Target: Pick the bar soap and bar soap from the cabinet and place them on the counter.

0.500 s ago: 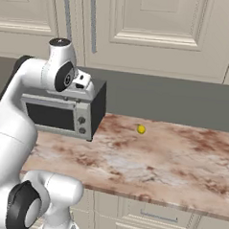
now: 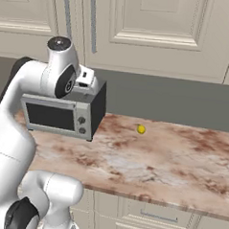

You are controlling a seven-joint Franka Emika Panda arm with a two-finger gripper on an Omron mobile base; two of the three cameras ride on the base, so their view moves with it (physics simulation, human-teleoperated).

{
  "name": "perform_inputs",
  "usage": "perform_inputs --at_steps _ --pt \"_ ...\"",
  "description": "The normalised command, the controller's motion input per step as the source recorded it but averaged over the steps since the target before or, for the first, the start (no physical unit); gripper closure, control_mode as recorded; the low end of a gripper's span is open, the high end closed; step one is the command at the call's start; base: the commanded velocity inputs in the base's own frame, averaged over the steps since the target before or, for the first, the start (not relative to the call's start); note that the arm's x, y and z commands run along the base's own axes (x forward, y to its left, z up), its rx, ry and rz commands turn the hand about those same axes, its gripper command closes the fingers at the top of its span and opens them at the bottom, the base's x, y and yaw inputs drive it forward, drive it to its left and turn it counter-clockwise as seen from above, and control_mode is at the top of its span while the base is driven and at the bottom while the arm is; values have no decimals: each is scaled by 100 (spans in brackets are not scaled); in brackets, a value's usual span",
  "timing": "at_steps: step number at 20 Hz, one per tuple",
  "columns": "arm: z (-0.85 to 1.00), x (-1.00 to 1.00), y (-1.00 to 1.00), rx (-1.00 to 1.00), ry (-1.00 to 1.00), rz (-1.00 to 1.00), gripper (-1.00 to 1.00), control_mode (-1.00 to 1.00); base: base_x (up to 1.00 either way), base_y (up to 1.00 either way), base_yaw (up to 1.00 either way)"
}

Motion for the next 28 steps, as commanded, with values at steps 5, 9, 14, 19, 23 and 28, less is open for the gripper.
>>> perform_inputs --at_steps 5,9,14,19,23,28 --pt "49 -10 -13 1 -36 0 -100 -100 0 0 0" --pt "51 -1 -10 3 -34 0 -100 -100 0 0 0" --pt "51 0 -7 5 -35 0 -100 -100 0 0 0" --pt "49 0 -5 5 -35 0 -100 -100 0 0 0" --pt "44 0 -3 2 -37 -1 -100 -100 0 0 0" --pt "36 0 -3 0 -36 -2 -100 -100 0 0 0"
